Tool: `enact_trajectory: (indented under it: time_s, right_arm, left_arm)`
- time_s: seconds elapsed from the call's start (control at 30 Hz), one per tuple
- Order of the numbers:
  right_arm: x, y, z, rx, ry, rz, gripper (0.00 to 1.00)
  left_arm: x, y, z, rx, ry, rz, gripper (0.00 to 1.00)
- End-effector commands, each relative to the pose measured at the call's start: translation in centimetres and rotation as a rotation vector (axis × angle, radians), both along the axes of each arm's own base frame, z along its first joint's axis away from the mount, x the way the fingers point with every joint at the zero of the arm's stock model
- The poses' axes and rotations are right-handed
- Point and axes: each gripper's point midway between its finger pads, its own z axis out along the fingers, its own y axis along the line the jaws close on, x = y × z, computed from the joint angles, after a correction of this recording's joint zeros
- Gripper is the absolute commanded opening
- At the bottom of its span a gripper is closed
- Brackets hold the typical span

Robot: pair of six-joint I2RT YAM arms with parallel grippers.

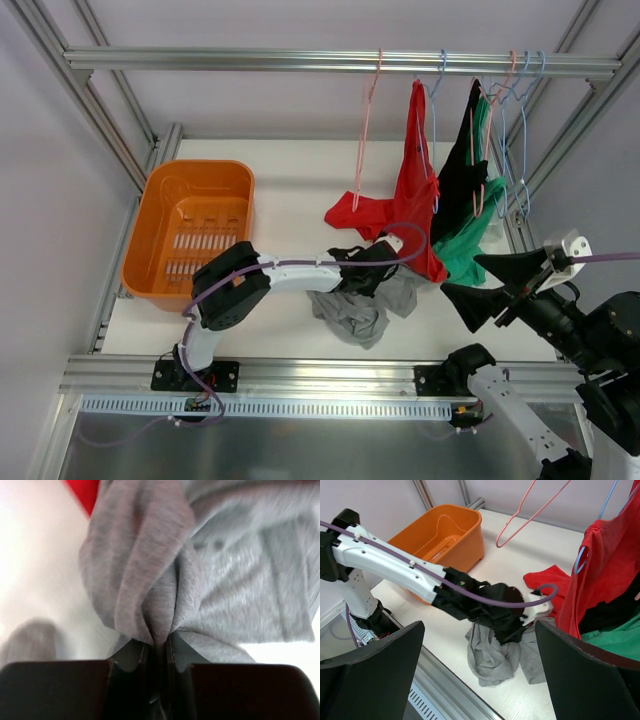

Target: Remove the tank top from the hanger

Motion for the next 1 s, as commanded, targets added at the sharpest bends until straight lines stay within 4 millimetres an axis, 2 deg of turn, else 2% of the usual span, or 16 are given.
enact_trajectory:
  time_s: [0.0, 0.07, 0.1, 0.17, 0.3, 0.43, 0.47, 0.53, 0.57, 0.6, 0.63, 0.73, 0.83, 0.87, 0.93, 0.97]
  right_arm:
    - [-0.5, -0.4, 1.0, -0.01, -0.06, -0.004, 1.0]
    - [-0.4, -0.6, 1.0, -0.013, -0.066, -0.018, 1.0]
    - [-0.2, -0.8, 1.0, -0.016, -0.069, -0.03, 0.99]
    - [0.0, -1.0, 1.2, -0.02, -0.073, -0.043, 0.99]
    - [0.7, -1.3, 1.5, -0.026, -0.076, -0.077, 0.99]
    - [1.2, -1.3, 2.0, -0.026, -0.081, -0.085, 0.99]
    - [1.3, -1.3, 2.3, -0.026, -0.087, -0.084, 0.99]
    - [1.5, -1.3, 2.7, -0.029, -0.093, -0.089, 1.0]
    - [1.7, -1.3, 2.9, -0.031, -0.093, -0.095, 0.99]
    - [1.9, -1.3, 3.3, -0.025, -0.1, -0.101, 1.0]
    - [2.0, -1.3, 3.6, -0.021, -0.101, -0.102, 1.0]
    - [2.9, -0.9, 3.8, -0.009, -0.086, -0.104, 0.99]
    - [4.1, -0.3, 3.2, -0.011, -0.048, -0.103, 0.99]
    - [4.3, -0.1, 3.0, -0.01, -0.039, -0.101, 1.0]
    - [5.0, 0.3, 2.4, -0.003, -0.024, -0.096, 0.99]
    - [5.1, 0.4, 2.4, 0.002, -0.023, -0.095, 1.0]
  left_arm:
    - [-2.6, 2.1, 3.6, -0.018, -0.045, 0.031, 0.0]
    - [-3.4, 3.7, 6.1, -0.051, -0.076, 0.071, 0.0]
    - [-3.6, 5.1, 9.8, -0.098, -0.109, 0.096, 0.0]
    - [-3.2, 7.7, 13.4, -0.122, -0.185, 0.17, 0.0]
    - [-3.5, 13.4, 24.0, -0.284, -0.331, 0.247, 0.0]
    - [-3.7, 19.1, 30.4, -0.28, -0.424, 0.331, 0.0]
    - [-3.3, 20.5, 33.4, -0.308, -0.475, 0.383, 0.0]
    - [-2.5, 23.1, 35.4, -0.265, -0.522, 0.443, 0.0]
    - [-2.0, 24.0, 38.2, -0.316, -0.546, 0.476, 0.0]
    - [-1.4, 24.2, 38.8, -0.316, -0.543, 0.479, 0.0]
    - [0.1, 26.6, 41.3, -0.331, -0.581, 0.55, 0.0]
    - [2.8, 28.6, 43.3, -0.306, -0.605, 0.614, 0.0]
    - [5.7, 32.1, 45.0, -0.273, -0.622, 0.734, 0.0]
    - [6.7, 34.6, 45.3, -0.259, -0.63, 0.811, 0.0]
    - [8.7, 35.3, 44.1, -0.259, -0.573, 0.829, 0.0]
    - [9.4, 37.2, 43.6, -0.246, -0.565, 0.887, 0.0]
